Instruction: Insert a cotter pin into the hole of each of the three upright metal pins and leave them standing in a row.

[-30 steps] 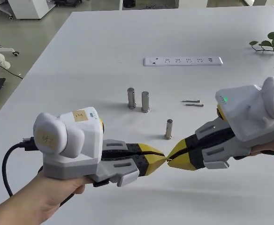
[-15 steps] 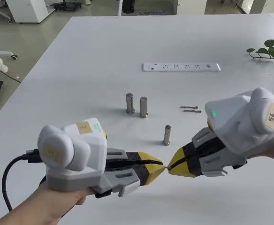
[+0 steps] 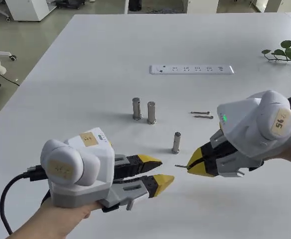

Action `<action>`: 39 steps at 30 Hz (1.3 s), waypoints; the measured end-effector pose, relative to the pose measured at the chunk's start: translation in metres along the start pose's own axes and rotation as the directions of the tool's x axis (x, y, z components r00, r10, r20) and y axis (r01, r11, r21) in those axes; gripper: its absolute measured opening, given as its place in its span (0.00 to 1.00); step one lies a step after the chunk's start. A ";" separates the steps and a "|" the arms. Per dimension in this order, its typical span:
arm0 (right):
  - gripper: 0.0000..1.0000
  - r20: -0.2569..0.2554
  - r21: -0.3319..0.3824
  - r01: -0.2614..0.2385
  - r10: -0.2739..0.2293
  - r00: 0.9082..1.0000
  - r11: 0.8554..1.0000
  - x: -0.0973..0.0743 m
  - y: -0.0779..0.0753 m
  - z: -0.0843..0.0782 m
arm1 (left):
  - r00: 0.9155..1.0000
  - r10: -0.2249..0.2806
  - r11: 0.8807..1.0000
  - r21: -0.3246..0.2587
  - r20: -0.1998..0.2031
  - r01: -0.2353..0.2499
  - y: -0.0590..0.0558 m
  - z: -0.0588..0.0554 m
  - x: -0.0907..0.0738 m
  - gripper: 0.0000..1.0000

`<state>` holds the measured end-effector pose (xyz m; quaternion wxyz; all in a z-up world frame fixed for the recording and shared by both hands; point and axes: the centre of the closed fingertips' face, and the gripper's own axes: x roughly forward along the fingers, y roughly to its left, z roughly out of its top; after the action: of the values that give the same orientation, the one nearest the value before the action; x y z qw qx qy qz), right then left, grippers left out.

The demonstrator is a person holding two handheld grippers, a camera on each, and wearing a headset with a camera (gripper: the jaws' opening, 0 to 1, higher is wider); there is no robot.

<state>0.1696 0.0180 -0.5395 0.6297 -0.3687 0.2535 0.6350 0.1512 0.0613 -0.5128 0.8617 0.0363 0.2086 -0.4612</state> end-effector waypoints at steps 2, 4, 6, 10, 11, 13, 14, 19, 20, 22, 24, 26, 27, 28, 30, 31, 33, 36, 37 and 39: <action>0.00 -0.023 0.014 0.017 -0.017 1.000 1.000 -0.001 -0.009 -0.006 | 1.000 0.016 1.000 -0.012 -0.002 -0.016 0.003 -0.001 -0.001 0.21; 0.00 -0.049 0.023 0.044 -0.043 0.998 0.999 -0.003 -0.016 -0.012 | 0.999 0.037 0.999 -0.013 0.001 -0.037 0.006 -0.002 -0.001 0.22; 0.00 -0.070 0.027 0.060 -0.058 0.996 0.998 -0.005 -0.021 -0.015 | 0.999 0.053 0.999 -0.012 0.001 -0.053 0.009 -0.003 0.000 0.23; 0.00 -0.098 0.033 0.092 -0.089 0.991 0.995 -0.008 -0.031 -0.020 | 0.996 0.087 0.996 -0.018 0.007 -0.087 0.016 -0.005 0.003 0.23; 0.00 -0.103 0.034 0.097 -0.093 0.990 0.995 -0.009 -0.034 -0.022 | 0.996 0.094 0.995 -0.013 0.008 -0.094 0.017 -0.005 0.004 0.23; 0.00 -0.115 0.039 0.105 -0.100 0.988 0.994 -0.009 -0.038 -0.024 | 0.995 0.099 0.995 -0.020 0.013 -0.099 0.019 -0.005 0.008 0.23; 0.00 -0.119 0.037 0.109 -0.104 0.987 0.993 -0.010 -0.040 -0.025 | 0.994 0.105 0.994 -0.021 0.014 -0.105 0.020 -0.005 0.009 0.24; 0.00 -0.146 0.039 0.124 -0.117 0.982 0.992 -0.006 -0.056 -0.034 | 0.987 0.163 0.986 -0.040 0.012 -0.162 0.034 -0.007 0.020 0.25; 0.00 -0.152 0.036 0.127 -0.120 0.981 0.991 -0.006 -0.057 -0.035 | 0.986 0.168 0.985 -0.046 0.013 -0.167 0.035 -0.008 0.022 0.25; 0.00 -0.163 0.031 0.130 -0.123 0.979 0.991 -0.004 -0.059 -0.038 | 0.983 0.184 0.982 -0.043 0.011 -0.184 0.039 -0.008 0.027 0.26; 0.00 -0.165 0.034 0.130 -0.123 0.979 0.991 -0.003 -0.060 -0.039 | 0.980 0.198 0.979 -0.045 -0.003 -0.197 0.044 -0.011 0.032 0.26; 0.00 -0.175 0.031 0.133 -0.126 0.976 0.991 -0.001 -0.062 -0.041 | 0.978 0.209 0.977 -0.044 -0.008 -0.209 0.047 -0.012 0.038 0.25; 0.00 -0.180 0.031 0.133 -0.126 0.976 0.991 0.000 -0.064 -0.044 | 0.977 0.212 0.976 -0.043 -0.008 -0.212 0.049 -0.012 0.040 0.25; 0.00 -0.185 0.037 0.135 -0.126 0.975 0.990 0.001 -0.067 -0.046 | 0.976 0.218 0.975 -0.042 -0.014 -0.219 0.052 -0.013 0.044 0.25; 0.00 -0.185 0.048 0.130 -0.119 0.976 0.990 0.003 -0.068 -0.047 | 0.973 0.228 0.973 -0.040 -0.021 -0.229 0.055 -0.014 0.049 0.25; 0.00 -0.186 0.050 0.130 -0.119 0.975 0.990 0.003 -0.068 -0.048 | 0.973 0.230 0.972 -0.042 -0.020 -0.231 0.056 -0.014 0.051 0.25; 0.00 -0.194 0.053 0.131 -0.118 0.974 0.990 0.004 -0.069 -0.049 | 0.973 0.232 0.971 -0.047 -0.020 -0.232 0.059 -0.014 0.055 0.24; 0.00 -0.195 0.068 0.128 -0.112 0.974 0.989 0.006 -0.072 -0.050 | 0.970 0.241 0.969 -0.042 -0.026 -0.242 0.062 -0.014 0.062 0.23; 0.00 -0.196 0.072 0.125 -0.109 0.975 0.990 0.007 -0.072 -0.050 | 0.969 0.245 0.969 -0.038 -0.028 -0.246 0.063 -0.014 0.064 0.23; 0.00 -0.200 0.071 0.118 -0.101 0.975 0.991 0.009 -0.073 -0.051 | 0.967 0.251 0.967 -0.030 -0.033 -0.252 0.065 -0.014 0.069 0.23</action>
<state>0.2495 -0.0111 -0.5669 0.6504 -0.4166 0.3192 0.5491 0.2333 0.0487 -0.5608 0.9106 0.0545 0.2224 -0.3442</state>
